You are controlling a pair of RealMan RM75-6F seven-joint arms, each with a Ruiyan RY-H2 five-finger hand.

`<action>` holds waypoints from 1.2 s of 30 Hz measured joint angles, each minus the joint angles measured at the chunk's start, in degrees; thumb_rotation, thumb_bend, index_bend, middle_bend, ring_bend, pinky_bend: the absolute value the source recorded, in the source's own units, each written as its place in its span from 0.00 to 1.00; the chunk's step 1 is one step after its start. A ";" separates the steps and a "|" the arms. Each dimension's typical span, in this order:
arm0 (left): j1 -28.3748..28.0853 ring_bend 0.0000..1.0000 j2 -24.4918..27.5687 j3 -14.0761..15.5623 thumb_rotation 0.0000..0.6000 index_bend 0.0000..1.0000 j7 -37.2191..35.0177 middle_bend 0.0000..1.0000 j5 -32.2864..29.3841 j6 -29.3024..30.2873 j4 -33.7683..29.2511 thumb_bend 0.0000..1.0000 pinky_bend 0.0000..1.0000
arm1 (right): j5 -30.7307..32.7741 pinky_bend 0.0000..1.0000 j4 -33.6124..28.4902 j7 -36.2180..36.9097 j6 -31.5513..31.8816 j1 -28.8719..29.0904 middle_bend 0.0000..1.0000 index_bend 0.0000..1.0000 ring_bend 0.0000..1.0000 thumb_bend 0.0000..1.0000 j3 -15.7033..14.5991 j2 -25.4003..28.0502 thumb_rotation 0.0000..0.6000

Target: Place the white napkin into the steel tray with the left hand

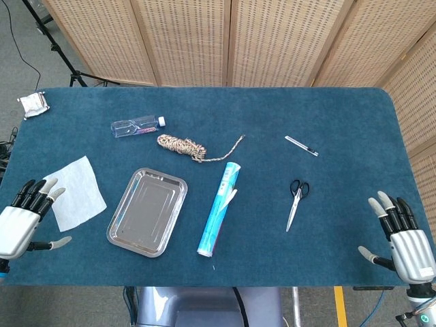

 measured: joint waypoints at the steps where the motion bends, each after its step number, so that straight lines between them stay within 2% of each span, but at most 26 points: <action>1: -0.22 0.00 0.10 0.05 0.61 0.12 -0.01 0.00 -0.03 -0.51 0.04 0.00 0.00 | -0.01 0.00 0.01 -0.01 -0.01 0.00 0.00 0.00 0.00 0.00 -0.01 0.00 1.00; 4: -1.08 0.00 0.29 0.27 0.75 0.12 -0.19 0.00 -0.19 -2.50 0.35 0.03 0.00 | -0.05 0.00 0.01 -0.01 0.03 -0.01 0.00 0.00 0.00 0.00 -0.02 0.01 1.00; 8: -2.21 0.00 0.34 0.52 0.76 0.12 -0.71 0.00 -0.80 -5.29 1.24 0.06 0.00 | -0.01 0.00 0.04 0.20 0.19 -0.06 0.00 0.00 0.00 0.00 0.06 0.02 1.00; 12: -2.99 0.00 0.07 0.61 0.78 0.14 -0.45 0.00 -1.96 -7.34 2.77 0.16 0.00 | 0.18 0.00 0.18 0.39 0.11 -0.02 0.00 0.00 0.00 0.00 0.17 -0.01 1.00; 16: -3.60 0.00 0.20 1.13 0.81 0.22 -1.20 0.00 -2.27 -9.28 3.20 0.33 0.00 | 0.10 0.00 0.22 0.39 0.17 0.00 0.00 0.00 0.00 0.00 0.19 -0.06 1.00; 21: -4.55 0.00 0.92 2.19 0.81 0.33 -4.50 0.00 -2.27 -11.79 3.16 0.45 0.00 | 0.14 0.00 0.33 0.74 0.44 -0.08 0.00 0.00 0.00 0.00 0.28 -0.06 1.00; 32: -5.78 0.00 0.55 3.64 0.81 0.37 -6.01 0.00 -2.70 -15.08 5.44 0.46 0.00 | 0.46 0.00 0.61 1.49 0.64 -0.14 0.00 0.00 0.00 0.00 0.54 -0.01 1.00; 36: -5.60 0.00 -0.02 3.80 0.81 0.41 -5.58 0.00 -2.91 -14.82 6.89 0.46 0.00 | 0.46 0.00 0.70 1.56 0.85 -0.18 0.00 0.00 0.00 0.00 0.61 -0.11 1.00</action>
